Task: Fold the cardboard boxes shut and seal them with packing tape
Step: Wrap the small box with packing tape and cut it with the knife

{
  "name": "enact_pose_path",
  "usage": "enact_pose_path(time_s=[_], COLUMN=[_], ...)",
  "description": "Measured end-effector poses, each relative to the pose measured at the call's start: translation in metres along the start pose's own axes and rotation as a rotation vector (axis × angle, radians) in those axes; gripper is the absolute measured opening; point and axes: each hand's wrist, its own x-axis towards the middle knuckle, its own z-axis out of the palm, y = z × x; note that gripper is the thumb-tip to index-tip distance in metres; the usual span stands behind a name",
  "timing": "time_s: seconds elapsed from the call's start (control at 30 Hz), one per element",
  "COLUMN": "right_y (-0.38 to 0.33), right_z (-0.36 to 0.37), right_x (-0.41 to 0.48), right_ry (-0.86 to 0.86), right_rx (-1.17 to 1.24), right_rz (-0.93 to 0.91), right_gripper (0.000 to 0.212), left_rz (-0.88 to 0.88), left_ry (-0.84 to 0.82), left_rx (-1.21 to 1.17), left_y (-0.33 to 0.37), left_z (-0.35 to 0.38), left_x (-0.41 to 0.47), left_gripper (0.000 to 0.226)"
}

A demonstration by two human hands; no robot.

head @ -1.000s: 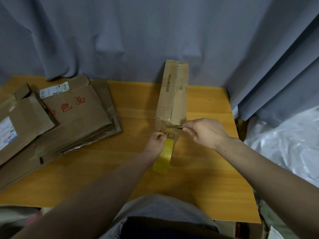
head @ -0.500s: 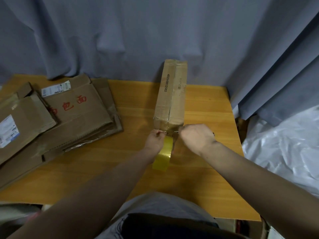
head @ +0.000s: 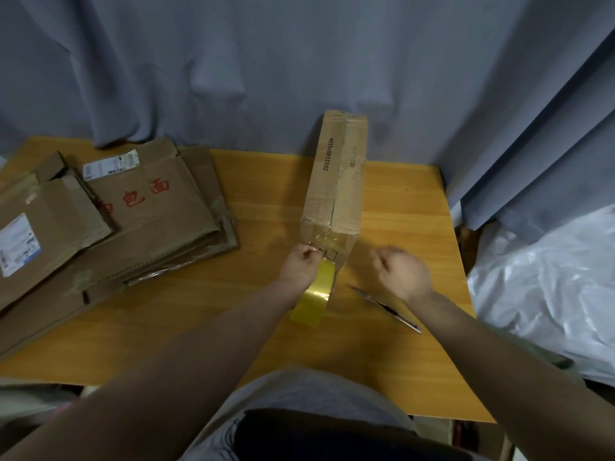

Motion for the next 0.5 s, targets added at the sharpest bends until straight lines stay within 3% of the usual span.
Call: enact_pose_path(time_s=[0.07,0.1,0.17,0.23,0.3,0.5], right_y=[-0.014,-0.023,-0.037,-0.05,-0.053,-0.051], right_z=[-0.022,-0.029,-0.035,-0.032,-0.021,-0.001], right_x=[0.004,0.008,0.02,0.033,0.04,0.045], right_ry=[0.4,0.489,0.419,0.192,0.093,0.188], right_rx=[0.17,0.188,0.064,-0.106,-0.231,-0.262], right_rz=[-0.241,-0.378,-0.558,-0.57,-0.516,-0.49], right_gripper=[0.041,0.038,0.049,0.073,0.085,0.086], left_rz=[-0.008,-0.006,0.017,0.039,0.04,0.054], left_ry=[0.007,0.014,0.039,0.049,0.048,0.035], left_rx=[-0.001,-0.001,0.002,0.01,0.052,0.07], left_y=[0.004,0.004,0.008,0.011,0.013,0.005], left_z=[0.001,0.002,0.003,0.003,0.002,-0.001], left_x=[-0.004,-0.005,-0.01,-0.014,-0.017,-0.011], left_gripper=[0.006,0.008,0.013,0.018,0.023,0.006])
